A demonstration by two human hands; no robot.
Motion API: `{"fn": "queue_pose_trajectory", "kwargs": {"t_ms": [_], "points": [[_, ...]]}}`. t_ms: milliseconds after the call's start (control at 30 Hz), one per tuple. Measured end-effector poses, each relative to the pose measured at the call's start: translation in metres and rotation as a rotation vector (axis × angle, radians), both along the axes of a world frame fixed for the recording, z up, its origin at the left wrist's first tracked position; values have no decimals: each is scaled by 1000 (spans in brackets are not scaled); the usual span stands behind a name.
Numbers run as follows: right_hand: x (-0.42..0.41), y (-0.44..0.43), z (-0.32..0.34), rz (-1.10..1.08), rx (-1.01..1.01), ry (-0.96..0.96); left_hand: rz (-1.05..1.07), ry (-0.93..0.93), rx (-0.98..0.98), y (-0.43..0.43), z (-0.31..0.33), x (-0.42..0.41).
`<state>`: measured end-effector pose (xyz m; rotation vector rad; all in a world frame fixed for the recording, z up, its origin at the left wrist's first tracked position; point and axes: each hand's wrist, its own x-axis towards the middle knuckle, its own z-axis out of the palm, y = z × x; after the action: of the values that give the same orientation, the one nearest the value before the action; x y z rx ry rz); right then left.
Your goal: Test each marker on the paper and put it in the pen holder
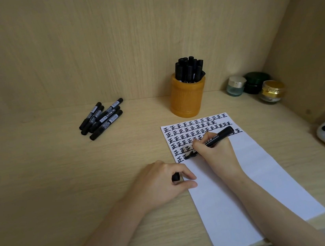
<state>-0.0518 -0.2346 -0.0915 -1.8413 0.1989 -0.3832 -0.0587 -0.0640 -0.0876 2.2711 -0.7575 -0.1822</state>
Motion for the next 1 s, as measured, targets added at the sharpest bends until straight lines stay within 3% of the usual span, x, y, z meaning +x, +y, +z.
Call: {"fn": "queue_pose_trajectory", "kwargs": {"t_ms": [867,1000], "points": [[-2,-1,2,-75,-9,-6,-6,-27,-13,1,-5,2],[-1,-4,3,-75,113,-15,-43,-42,-11,1,-3,0]]}}
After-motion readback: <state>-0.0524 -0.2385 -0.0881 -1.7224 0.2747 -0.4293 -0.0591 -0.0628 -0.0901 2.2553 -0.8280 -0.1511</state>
